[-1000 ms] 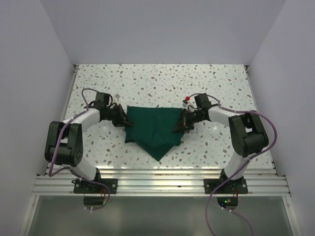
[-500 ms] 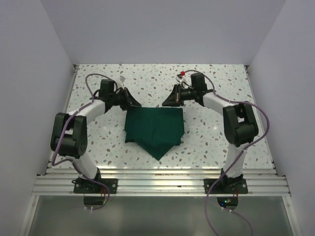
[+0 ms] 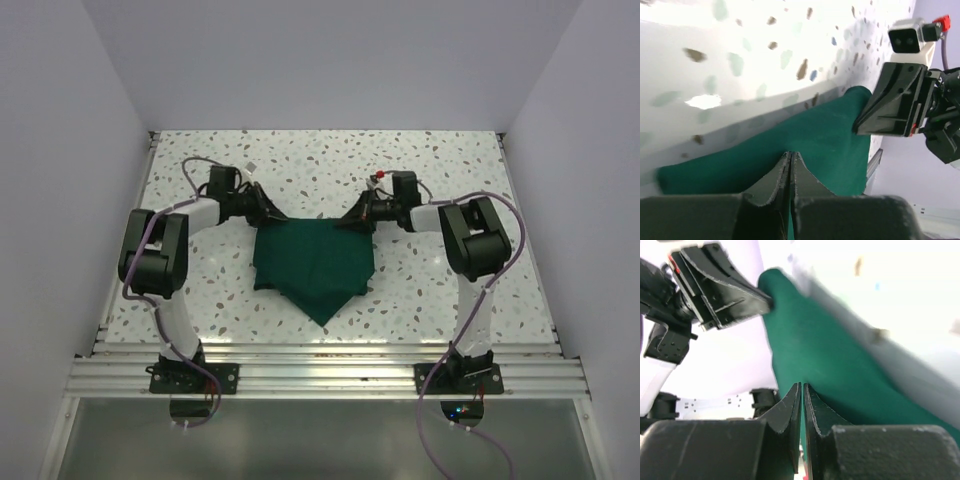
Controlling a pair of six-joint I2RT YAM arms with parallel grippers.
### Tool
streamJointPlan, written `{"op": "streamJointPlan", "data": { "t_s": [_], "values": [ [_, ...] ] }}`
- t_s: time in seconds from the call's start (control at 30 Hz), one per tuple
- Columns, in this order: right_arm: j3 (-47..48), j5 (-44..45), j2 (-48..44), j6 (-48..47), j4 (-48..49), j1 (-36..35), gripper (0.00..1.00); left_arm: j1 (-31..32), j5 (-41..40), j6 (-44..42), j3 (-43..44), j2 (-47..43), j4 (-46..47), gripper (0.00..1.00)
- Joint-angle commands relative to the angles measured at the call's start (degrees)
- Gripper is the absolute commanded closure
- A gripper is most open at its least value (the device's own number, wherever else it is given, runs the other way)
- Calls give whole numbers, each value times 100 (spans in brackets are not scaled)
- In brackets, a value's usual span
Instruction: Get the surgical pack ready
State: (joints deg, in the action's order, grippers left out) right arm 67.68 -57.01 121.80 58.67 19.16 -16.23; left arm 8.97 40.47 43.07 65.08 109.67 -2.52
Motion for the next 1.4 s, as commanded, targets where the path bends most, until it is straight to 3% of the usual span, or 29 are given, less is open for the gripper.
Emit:
{"op": "streamJointPlan", "data": {
  "t_s": [0.0, 0.07, 0.33, 0.47, 0.6, 0.77, 0.87, 1.07, 1.27, 1.37],
  "values": [
    [-54, -29, -454, -817, -681, 488, 91, -422, -109, -421, -30, -68, -397, 96],
    [192, 199, -673, -1818, -2048, 620, 91, -589, -206, -694, -30, -173, -669, 96],
    [333, 822, -1377, -3343, -4206, 885, 91, -757, -1206, -1459, -39, -1060, -1707, 91],
    [185, 2147, -2097, -3951, -5508, 902, 90, -757, -2261, -1556, -311, -2052, -2496, 88],
    [-306, 2555, -2547, -3916, -5722, 876, 90, -757, -2675, -1600, -916, -2616, -2902, 87],
    [-335, 2230, -1995, -3908, -5651, 578, 90, -748, -2948, -1687, -1340, -3310, -3157, 86],
    [-247, 2028, -1696, -3619, -5353, 402, 89, -687, -3123, -1828, -1305, -3645, -3359, 74],
    [219, 1782, -967, -3170, -4957, 103, 89, -300, -3466, -1794, -1384, -4207, -3623, 65],
    [1711, 1641, -70, -2722, -4992, -161, 89, 735, -4424, -1504, -1322, -4498, -3791, 61],
    [2949, 1510, 686, -2467, -5176, -310, 89, 983, -4662, -1494, -1305, -4665, -3712, 58]
  ]
}}
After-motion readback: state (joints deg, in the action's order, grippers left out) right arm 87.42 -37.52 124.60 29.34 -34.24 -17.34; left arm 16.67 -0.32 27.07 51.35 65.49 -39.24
